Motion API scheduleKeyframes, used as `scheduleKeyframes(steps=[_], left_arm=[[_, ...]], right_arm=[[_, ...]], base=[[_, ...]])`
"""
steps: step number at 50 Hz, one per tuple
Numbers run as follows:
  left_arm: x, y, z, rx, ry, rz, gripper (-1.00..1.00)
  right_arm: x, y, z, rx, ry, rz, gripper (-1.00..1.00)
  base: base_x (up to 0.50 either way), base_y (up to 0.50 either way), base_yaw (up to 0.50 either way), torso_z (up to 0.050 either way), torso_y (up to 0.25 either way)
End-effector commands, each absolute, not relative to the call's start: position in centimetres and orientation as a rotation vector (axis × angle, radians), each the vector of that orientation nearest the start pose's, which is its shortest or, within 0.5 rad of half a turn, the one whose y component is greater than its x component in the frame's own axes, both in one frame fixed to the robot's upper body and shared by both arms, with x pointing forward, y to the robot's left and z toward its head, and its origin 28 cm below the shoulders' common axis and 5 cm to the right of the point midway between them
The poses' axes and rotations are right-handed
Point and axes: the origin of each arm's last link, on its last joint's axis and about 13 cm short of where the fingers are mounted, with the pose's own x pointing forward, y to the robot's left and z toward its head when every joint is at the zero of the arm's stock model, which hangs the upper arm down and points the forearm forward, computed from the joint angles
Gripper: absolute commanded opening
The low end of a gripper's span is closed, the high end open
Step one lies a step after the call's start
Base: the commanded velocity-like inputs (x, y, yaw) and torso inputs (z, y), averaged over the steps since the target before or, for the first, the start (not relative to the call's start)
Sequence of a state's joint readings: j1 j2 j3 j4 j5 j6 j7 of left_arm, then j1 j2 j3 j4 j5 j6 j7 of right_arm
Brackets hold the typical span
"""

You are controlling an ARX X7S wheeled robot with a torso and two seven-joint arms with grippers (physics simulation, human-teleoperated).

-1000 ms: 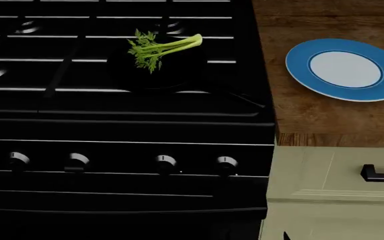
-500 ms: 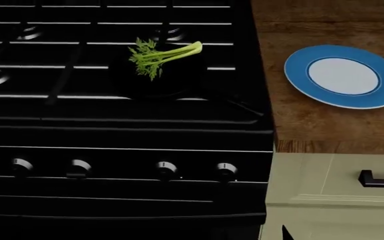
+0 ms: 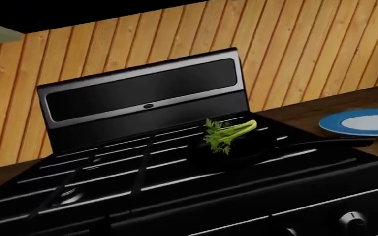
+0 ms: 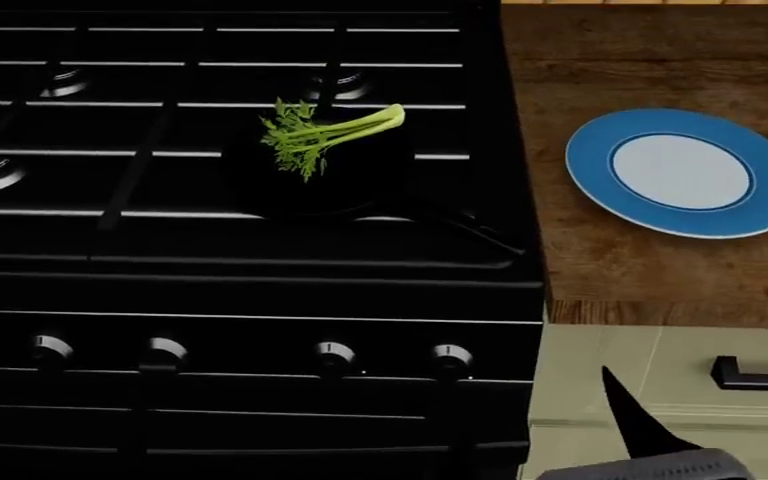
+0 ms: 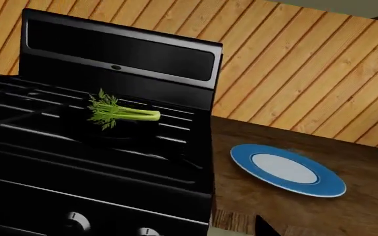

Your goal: Pick up the pan and dump the vegetables in it onto the plate. Then return the pan to the stove.

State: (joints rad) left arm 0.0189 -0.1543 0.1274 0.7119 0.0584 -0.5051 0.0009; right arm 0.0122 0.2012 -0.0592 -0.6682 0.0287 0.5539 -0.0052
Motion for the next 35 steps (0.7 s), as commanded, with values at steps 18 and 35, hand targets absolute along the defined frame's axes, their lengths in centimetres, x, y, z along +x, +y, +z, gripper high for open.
scheduleKeyframes(steps=[18, 35], left_arm=[[17.7, 21.5, 17.6, 0.232, -0.280, -0.162, 1.00], [17.7, 21.4, 17.7, 0.214, -0.291, -0.172, 1.00]], right_arm=[[18.1, -13.0, 20.9, -0.391, -0.225, 0.063, 1.00], [17.8, -12.2, 22.0, -0.446, -0.243, 0.093, 1.00]], base=[[0.01, -0.01, 0.00, 0.048, 0.068], [0.42, -0.12, 0.00, 0.048, 0.065]])
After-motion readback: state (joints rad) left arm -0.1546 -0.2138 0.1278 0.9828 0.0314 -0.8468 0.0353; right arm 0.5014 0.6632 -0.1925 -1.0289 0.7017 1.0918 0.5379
